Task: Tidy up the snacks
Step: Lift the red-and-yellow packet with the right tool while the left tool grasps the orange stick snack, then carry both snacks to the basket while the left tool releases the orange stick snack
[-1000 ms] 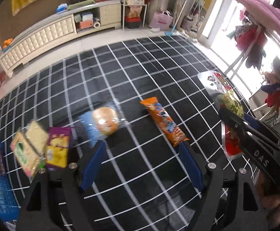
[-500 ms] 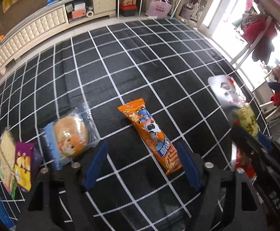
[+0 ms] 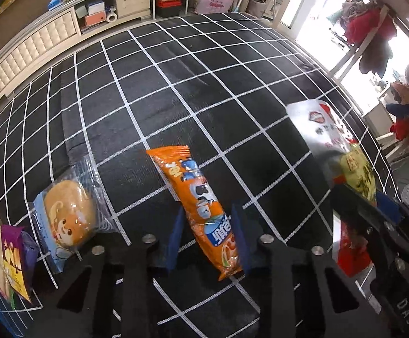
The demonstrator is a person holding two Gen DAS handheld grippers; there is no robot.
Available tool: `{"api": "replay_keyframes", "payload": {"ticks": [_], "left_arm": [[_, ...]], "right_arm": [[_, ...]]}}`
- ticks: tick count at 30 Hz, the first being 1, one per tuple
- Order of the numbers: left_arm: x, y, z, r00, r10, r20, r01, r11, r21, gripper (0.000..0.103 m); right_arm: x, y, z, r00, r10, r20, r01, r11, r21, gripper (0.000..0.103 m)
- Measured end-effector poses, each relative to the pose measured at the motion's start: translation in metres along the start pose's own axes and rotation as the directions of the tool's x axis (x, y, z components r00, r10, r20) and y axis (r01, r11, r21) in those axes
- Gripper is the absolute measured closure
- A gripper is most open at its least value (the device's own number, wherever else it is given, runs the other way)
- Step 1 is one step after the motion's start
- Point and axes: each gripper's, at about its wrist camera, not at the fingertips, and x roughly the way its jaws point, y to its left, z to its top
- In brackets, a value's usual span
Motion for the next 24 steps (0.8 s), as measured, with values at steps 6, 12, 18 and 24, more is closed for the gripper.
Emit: {"api": "replay_keyframes", "payload": {"ticks": [6,12,18,24], "left_arm": [[-0.009,0.010,-0.009,1.000,0.003,0.018,-0.003,1.000,0.003,0.082],[-0.032,0.023,-0.018,0.998,-0.006,0.062,0.005,1.000,0.005,0.085],[-0.067,0.046,-0.035,0.995,0.001,0.099,0.001,1.000,-0.014,0.086],[-0.115,0.069,-0.055,0.987,0.008,0.162,-0.004,1.000,-0.028,0.086]], "right_arm": [[-0.001,0.007,-0.001,1.000,0.026,-0.008,-0.026,1.000,-0.010,0.061],[-0.005,0.021,-0.003,0.999,0.035,-0.011,-0.036,0.998,-0.050,0.061],[-0.017,0.058,-0.008,0.999,0.036,-0.005,-0.037,0.987,-0.155,0.061],[-0.052,0.101,-0.012,0.995,0.093,0.020,-0.087,0.973,-0.213,0.061]]}}
